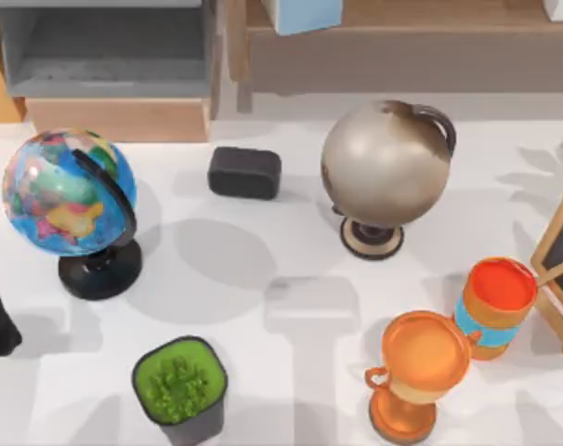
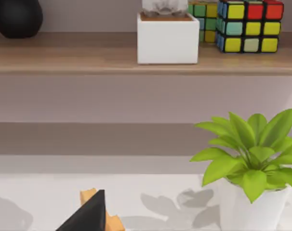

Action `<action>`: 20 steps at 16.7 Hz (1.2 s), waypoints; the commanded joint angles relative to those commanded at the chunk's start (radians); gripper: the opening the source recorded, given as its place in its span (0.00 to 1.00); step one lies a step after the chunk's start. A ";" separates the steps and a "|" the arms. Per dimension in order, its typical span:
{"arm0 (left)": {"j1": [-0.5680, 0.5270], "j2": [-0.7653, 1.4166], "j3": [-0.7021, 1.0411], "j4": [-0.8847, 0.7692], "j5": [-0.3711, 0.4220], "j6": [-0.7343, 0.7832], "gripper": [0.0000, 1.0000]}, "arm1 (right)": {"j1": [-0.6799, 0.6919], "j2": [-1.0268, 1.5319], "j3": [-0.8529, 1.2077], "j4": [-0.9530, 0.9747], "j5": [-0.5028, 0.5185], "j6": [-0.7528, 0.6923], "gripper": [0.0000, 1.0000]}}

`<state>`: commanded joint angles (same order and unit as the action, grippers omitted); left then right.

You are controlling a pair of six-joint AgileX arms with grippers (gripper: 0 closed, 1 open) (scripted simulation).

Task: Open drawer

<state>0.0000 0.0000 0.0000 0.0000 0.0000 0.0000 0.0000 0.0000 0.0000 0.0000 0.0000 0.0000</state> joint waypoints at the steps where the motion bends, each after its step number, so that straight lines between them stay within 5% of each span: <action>1: 0.000 0.000 0.000 0.000 0.000 0.000 1.00 | 0.000 0.000 0.000 0.000 0.000 0.000 1.00; 20: -0.363 0.848 0.411 0.442 -0.358 0.013 1.00 | 0.000 0.000 0.000 0.000 0.000 0.000 1.00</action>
<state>-0.3630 0.8483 0.4106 0.4418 -0.3575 0.0128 0.0000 0.0000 0.0000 0.0000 0.0000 0.0000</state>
